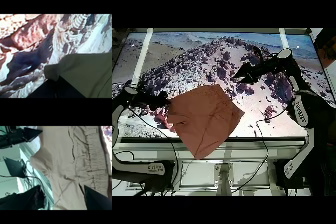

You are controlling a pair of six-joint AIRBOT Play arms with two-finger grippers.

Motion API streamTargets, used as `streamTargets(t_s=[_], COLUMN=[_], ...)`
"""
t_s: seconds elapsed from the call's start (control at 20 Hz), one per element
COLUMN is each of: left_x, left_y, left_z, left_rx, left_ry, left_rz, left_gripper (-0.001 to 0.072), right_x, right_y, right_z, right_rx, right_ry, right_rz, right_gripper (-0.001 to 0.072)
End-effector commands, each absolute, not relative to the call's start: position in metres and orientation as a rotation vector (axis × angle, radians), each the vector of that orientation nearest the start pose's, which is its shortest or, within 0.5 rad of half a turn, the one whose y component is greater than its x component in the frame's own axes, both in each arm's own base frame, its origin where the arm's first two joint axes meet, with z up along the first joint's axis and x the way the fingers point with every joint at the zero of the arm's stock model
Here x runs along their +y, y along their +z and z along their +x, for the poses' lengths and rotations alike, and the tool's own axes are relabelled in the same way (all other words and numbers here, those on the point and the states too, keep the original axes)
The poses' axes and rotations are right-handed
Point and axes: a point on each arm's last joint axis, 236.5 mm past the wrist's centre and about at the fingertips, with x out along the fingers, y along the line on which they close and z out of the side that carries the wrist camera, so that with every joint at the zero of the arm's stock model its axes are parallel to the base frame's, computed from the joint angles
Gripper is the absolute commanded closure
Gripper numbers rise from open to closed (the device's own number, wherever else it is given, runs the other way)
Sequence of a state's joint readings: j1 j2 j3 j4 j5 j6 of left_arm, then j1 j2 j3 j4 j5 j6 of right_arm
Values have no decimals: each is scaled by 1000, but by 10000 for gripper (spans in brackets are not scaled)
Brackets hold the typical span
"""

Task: Fold the clothes and pants, and hang the long-sleeved shirts on hangers.

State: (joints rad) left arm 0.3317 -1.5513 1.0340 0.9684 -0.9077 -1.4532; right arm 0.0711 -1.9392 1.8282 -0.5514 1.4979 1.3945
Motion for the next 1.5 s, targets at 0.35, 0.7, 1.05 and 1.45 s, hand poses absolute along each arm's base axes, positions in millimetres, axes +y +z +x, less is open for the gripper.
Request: streamTargets(t_s=[0.35,0.7,1.05,1.45], left_x=[-73,-109,-80,-41], left_y=[17,23,14,-3], left_z=[578,661,646,559], left_rx=[916,811,887,1212], left_ry=[-214,-266,-251,-332], left_rz=[-619,-663,-669,-526], left_gripper=[702,701,193,702], right_x=[214,194,184,203], right_y=[13,4,5,-15], right_z=[476,501,537,485], right_rx=[1389,1316,1180,1340], right_ry=[769,672,584,694], right_rz=[584,562,561,511], right_gripper=[701,699,321,706])
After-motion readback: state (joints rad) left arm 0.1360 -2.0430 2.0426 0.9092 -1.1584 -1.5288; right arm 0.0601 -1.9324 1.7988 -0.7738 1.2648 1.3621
